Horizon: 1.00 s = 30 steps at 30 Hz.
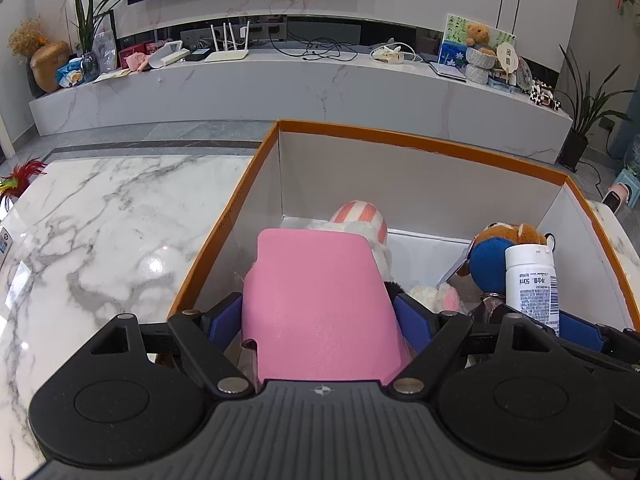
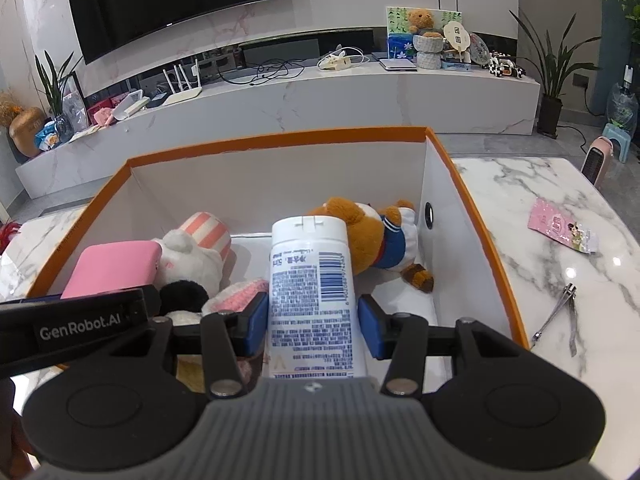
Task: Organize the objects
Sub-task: 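Carry the pink notebook and lotion bottle over the orange box with both tools, then lower the notebook and bottle into the box and open both tools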
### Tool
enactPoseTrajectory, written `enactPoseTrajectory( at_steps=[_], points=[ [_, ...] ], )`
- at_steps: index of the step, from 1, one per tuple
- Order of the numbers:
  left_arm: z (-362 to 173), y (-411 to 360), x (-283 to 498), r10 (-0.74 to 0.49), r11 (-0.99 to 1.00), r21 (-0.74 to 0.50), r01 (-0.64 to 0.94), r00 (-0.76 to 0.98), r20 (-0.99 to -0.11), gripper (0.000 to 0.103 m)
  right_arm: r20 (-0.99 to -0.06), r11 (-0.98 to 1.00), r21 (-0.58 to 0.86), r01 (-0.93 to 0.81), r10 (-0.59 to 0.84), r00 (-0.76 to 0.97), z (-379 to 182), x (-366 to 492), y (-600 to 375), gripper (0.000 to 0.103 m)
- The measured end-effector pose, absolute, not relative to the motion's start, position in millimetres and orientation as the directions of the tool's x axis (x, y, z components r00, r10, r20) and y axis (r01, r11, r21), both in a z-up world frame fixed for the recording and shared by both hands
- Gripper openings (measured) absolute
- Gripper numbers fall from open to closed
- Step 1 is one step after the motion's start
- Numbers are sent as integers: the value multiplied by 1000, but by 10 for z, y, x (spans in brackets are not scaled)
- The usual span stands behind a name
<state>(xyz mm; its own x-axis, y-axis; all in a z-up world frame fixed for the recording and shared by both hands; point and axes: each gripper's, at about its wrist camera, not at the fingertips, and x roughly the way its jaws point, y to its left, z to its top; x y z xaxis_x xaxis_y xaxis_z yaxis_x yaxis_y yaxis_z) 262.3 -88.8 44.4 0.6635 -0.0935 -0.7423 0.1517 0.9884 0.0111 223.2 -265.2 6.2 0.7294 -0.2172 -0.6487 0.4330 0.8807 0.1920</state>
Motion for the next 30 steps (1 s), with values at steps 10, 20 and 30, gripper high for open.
enactPoseTrajectory(
  at_steps=[10,20,30],
  points=[
    [421,-920,2608,-76,987,39,159,656,-751,95,-666,886,156,437,-232,709,47,2225,-2630,51],
    [402,-966,2597,-59,983,70,171,648,-760,96,-687,889,147,433,-223,692,23,2222,-2650,52],
    [413,-950,2597,-65,984,63,170,654,-754,96,-683,881,135,453,-249,687,9,2215,-2683,64]
  ],
)
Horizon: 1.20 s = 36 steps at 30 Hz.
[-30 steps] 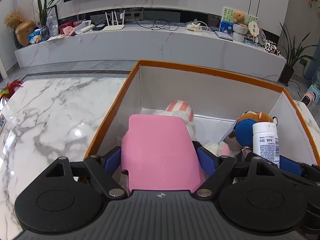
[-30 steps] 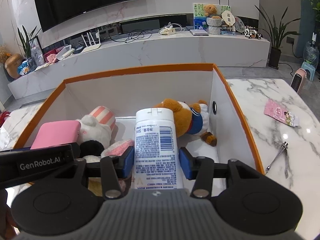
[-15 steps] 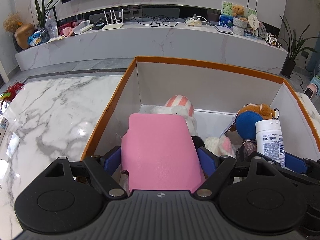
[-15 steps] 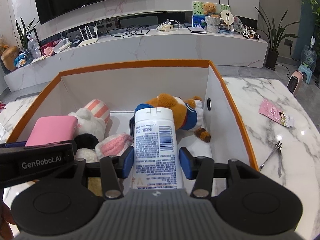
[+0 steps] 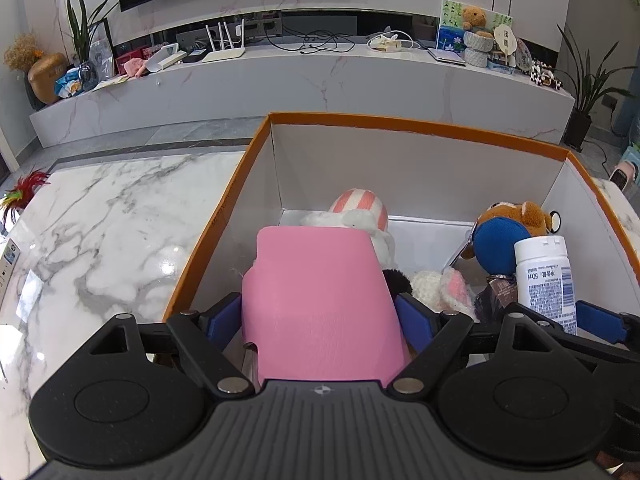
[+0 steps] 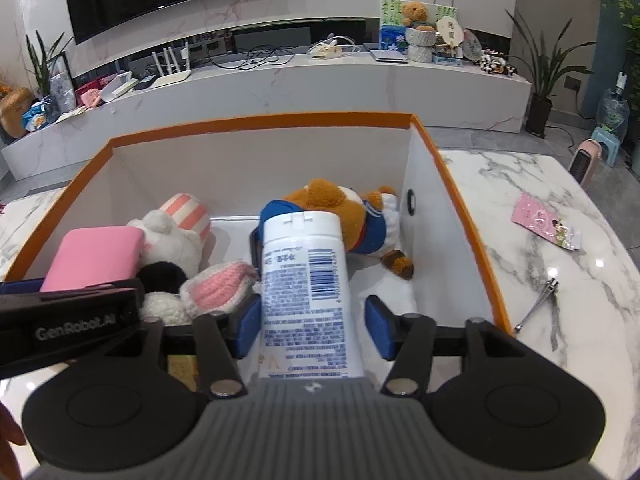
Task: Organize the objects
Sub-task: 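Lower the notebook and bottle into the box and open both tools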
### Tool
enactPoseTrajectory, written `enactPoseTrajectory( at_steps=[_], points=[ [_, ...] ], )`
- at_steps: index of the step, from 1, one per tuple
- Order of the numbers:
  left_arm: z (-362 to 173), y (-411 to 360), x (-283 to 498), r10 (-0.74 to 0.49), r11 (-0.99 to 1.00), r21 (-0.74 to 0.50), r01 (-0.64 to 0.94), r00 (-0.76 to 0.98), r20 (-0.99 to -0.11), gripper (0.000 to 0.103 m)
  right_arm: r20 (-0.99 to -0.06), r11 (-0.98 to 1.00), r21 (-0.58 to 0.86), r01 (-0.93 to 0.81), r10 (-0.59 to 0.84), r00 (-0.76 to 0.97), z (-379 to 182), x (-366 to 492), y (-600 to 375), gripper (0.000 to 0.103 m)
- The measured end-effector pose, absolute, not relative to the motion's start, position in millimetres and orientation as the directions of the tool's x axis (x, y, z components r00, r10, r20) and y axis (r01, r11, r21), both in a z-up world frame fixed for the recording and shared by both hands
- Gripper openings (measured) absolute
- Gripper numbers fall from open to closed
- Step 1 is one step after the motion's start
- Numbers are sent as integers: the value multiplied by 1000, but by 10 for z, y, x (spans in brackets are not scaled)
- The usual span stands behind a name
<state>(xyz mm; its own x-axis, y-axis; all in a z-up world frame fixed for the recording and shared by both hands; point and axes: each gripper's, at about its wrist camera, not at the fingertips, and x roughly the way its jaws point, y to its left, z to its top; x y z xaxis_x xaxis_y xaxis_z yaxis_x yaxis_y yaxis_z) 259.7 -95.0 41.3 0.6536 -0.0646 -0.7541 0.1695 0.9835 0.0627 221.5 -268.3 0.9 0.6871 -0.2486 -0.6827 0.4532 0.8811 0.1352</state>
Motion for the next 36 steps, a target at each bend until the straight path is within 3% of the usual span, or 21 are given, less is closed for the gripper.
enactPoseTrajectory(
  at_steps=[4,8,15,36],
  points=[
    [452,-895,2606,-79,989,23,145,656,-751,96,-681,882,146,448,-239,692,9,2209,-2689,67],
    [467,-882,2612,-82,990,10,138,647,-758,96,-674,903,137,408,-217,706,15,2233,-2606,87],
    [595,-843,2554,-85,993,0,121,693,-716,96,-667,909,129,397,-217,713,28,2229,-2579,89],
    [651,-840,2505,-111,990,-12,142,709,-696,96,-653,919,142,367,-192,733,82,2194,-2533,92]
  ],
)
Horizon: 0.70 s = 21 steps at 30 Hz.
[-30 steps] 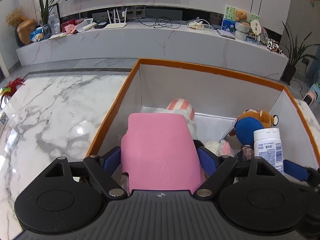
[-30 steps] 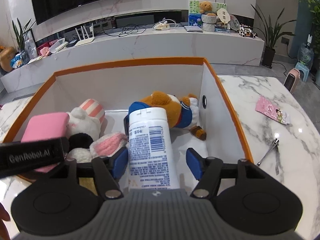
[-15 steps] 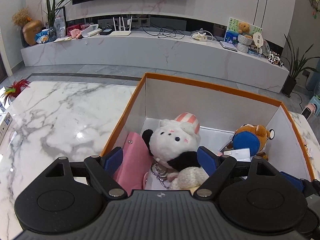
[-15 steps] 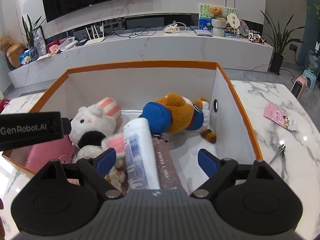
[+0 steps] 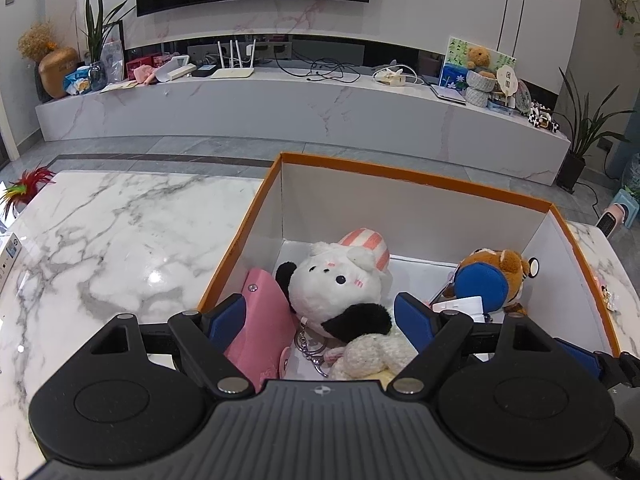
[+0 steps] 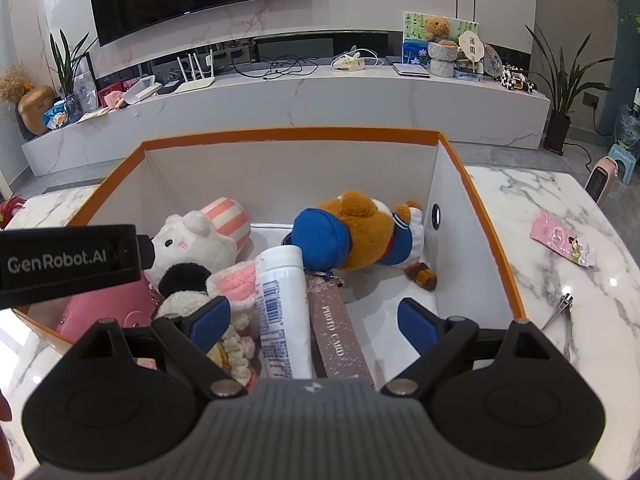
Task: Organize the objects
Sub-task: 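Lower the notebook and bottle into the box and open both tools, then withdraw both tools from the box toward the brown box and crocheted fruit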
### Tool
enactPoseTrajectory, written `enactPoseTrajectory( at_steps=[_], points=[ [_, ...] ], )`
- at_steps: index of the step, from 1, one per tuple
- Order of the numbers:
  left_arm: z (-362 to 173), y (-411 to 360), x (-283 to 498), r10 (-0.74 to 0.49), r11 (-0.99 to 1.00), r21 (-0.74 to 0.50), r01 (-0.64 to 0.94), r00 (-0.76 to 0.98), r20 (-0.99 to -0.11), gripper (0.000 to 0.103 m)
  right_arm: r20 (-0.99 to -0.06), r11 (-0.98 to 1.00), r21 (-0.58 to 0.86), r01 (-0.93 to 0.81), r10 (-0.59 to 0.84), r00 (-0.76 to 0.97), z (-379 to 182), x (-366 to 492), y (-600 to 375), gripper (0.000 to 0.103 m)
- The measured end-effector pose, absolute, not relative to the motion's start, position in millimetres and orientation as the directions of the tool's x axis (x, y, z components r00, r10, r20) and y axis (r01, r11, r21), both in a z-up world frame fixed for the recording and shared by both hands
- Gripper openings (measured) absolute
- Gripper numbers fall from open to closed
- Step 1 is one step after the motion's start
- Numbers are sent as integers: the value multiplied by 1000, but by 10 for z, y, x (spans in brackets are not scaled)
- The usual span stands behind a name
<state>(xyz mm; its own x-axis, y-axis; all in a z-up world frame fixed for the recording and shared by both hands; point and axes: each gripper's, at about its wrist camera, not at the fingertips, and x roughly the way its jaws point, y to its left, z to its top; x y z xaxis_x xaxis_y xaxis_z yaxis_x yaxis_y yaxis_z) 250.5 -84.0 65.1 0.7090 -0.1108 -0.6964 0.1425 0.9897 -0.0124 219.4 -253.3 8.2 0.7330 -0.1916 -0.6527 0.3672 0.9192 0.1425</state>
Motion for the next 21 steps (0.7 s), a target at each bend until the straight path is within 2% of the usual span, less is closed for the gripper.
enactPoseTrajectory(
  at_steps=[21],
  points=[
    [794,-873,2330,-118,985,17,173,735,-667,96,-622,932,121,342,-197,758,252,2051,-2433,97]
  ],
)
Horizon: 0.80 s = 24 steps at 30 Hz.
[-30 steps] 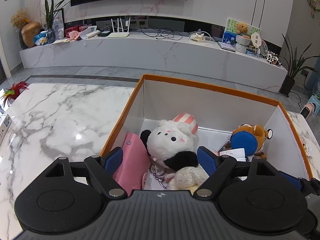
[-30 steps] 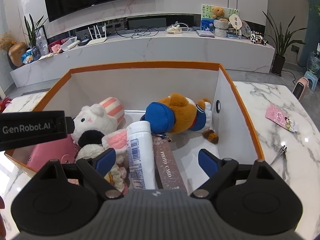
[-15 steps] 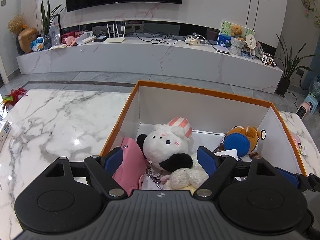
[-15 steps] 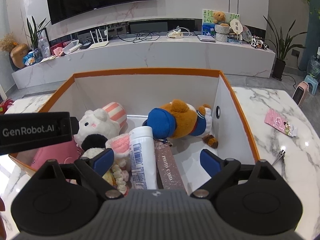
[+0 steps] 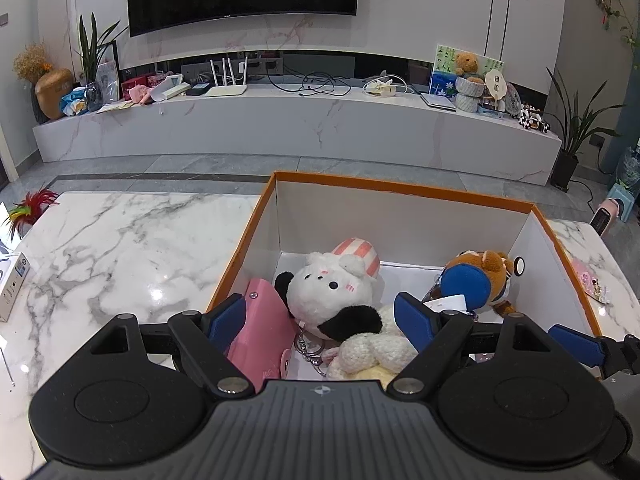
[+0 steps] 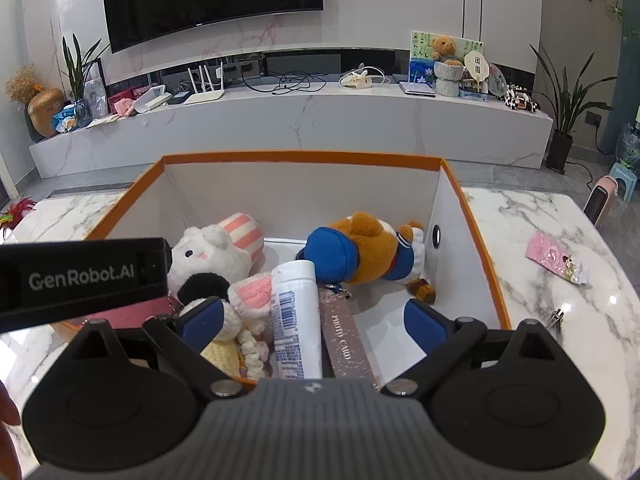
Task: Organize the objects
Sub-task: 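Withdraw both tools from the box toward the brown box and crocheted fruit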
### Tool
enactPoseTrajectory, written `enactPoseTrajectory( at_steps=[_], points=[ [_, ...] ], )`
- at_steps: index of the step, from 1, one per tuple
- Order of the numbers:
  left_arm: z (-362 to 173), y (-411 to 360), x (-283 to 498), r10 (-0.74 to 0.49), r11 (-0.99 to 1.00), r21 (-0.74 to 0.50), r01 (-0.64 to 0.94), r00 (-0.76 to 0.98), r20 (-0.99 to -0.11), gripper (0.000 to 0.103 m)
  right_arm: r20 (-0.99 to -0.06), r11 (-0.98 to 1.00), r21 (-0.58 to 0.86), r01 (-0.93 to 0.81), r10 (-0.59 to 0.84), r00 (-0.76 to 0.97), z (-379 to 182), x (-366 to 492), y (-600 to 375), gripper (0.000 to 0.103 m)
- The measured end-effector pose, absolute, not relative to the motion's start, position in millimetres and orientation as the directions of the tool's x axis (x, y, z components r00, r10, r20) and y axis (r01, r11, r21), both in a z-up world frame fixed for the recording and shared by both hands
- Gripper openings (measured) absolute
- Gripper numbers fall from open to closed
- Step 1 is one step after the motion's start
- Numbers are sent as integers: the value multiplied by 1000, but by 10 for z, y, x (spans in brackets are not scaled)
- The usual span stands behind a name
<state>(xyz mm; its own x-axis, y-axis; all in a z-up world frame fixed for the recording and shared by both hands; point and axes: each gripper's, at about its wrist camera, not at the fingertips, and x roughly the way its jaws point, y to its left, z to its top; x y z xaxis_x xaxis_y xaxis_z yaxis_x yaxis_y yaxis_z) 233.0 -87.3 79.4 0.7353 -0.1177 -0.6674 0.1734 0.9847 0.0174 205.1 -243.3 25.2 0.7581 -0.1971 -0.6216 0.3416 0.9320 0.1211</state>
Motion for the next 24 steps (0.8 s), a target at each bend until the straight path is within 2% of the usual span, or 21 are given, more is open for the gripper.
enactPoseTrajectory(
  at_steps=[6,10,14,18,24],
  points=[
    [906,-859,2209,-133,980,27,198,745,-653,96,-609,937,107,333,-203,767,352,1911,-2445,97],
    [946,-781,2071,-189,968,-3,249,726,-661,96,-601,949,92,303,-190,776,425,1752,-2485,97],
    [867,-657,1768,-197,967,-5,256,732,-652,96,-601,964,30,265,-195,775,443,1563,-2506,98],
    [819,-623,1560,-197,959,19,283,714,-672,96,-609,968,-14,252,-208,766,408,1357,-2513,98],
    [694,-610,1378,-248,950,-48,307,658,-711,96,-642,971,-87,224,-227,732,347,1088,-2541,99]
  ],
)
